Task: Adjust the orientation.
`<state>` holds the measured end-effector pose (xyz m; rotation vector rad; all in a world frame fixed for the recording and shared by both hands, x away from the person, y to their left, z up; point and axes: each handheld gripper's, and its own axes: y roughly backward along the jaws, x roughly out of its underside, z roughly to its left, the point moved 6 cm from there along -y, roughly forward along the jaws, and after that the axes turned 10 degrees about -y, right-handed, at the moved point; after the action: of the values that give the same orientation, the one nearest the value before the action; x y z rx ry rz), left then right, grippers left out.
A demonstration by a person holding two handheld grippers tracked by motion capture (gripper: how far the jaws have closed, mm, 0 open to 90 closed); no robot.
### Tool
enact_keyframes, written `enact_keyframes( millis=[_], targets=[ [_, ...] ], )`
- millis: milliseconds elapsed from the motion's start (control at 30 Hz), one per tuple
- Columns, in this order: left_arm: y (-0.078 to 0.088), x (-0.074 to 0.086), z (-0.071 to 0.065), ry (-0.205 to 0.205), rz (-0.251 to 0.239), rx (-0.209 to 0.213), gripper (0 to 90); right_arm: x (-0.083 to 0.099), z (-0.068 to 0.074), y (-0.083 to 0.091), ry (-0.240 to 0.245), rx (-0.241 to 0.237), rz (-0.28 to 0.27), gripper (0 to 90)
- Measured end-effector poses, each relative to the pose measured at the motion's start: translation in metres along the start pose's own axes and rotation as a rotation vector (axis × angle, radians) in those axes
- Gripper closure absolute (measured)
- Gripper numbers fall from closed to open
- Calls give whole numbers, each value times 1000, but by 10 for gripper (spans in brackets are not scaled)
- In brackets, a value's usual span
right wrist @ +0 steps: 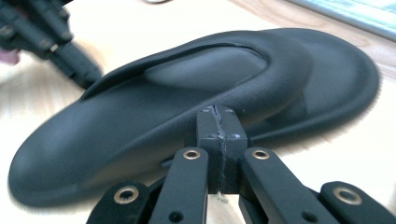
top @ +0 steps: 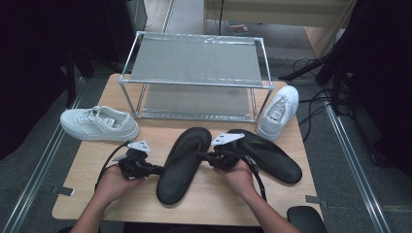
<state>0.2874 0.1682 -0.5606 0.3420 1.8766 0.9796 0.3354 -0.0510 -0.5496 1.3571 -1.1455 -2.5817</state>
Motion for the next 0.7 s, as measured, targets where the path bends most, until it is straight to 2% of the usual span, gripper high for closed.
enact_keyframes(
  millis=[100, 233, 433, 500, 567, 700],
  targets=[
    [-5, -4, -8, -19, 4, 21, 900, -2, -5, 0, -21, 20, -13, 900],
    [-12, -8, -16, -54, 9, 24, 900, -5, -10, 0, -39, 42, -26, 900],
    [-13, -10, -18, -57, 2, 41, 896, -8, -14, 1, -34, 53, -20, 897],
    [-10, -11, -17, -40, -22, 42, 858, -9, -16, 5, -38, 62, -13, 843],
    [-5, -12, -16, -49, -37, 28, 837, -11, -17, 11, -53, 46, -23, 799],
    [0, -12, -13, -21, -59, 18, 712, -11, -18, 24, -41, 6, -29, 660]
  ],
)
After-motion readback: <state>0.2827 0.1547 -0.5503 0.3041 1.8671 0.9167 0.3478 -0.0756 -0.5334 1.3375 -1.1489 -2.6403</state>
